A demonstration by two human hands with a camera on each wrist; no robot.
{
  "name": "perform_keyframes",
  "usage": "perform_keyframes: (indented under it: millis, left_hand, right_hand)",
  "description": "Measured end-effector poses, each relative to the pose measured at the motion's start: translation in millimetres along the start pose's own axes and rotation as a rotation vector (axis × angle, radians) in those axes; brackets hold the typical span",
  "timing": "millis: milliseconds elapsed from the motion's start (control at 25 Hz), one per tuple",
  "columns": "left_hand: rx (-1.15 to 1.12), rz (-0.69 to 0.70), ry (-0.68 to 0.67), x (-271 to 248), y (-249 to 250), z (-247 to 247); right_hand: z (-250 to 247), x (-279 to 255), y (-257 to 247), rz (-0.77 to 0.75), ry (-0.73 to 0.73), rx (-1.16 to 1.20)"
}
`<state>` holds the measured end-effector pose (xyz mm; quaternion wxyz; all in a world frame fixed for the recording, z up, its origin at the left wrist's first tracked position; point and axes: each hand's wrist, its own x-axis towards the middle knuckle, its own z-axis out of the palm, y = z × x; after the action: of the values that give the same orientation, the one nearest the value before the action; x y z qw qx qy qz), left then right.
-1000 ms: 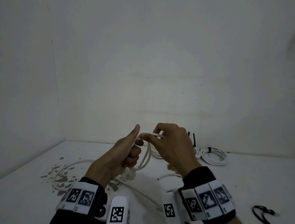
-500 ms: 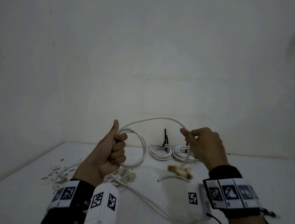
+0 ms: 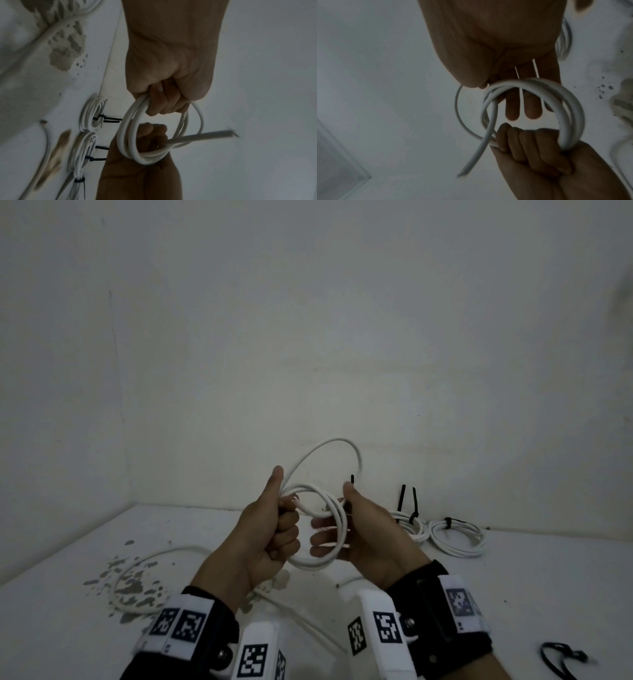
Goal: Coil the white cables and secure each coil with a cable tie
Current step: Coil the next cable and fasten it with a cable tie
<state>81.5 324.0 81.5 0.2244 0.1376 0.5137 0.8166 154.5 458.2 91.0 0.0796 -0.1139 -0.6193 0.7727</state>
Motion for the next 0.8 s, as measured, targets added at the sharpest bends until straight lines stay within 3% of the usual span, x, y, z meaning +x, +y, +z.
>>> perform_keyframes:
  millis: [120,200,280,480,680,800]
  left_hand:
    - [0.056,0.021,0.041,2,2,1]
    - [0.058,0.025,0.052,3,5,-3]
    - [0.039,0.038,0.065,5,8,-8]
    - [-0.06,0.092,0.156,15,12,-27]
    - [-0.252,0.029,0.201,26,22,-82]
    - [-0.292,-0.047,0.19,29,16,-98]
  right_hand:
    - [8,-4,1,-0.016,-0.144,-0.234]
    - [7,-7,1,-0.136,-0.112,-0.588]
    - [3,-10,-2,-0.186,-0.052,-0.783]
    - [-9,-24,-17,-0.108,-0.053,-0.649]
    - [-20,-25,-38,-0.286,0.163,-0.375]
    - [-16,-24,-40,-0.323,0.2,-0.263]
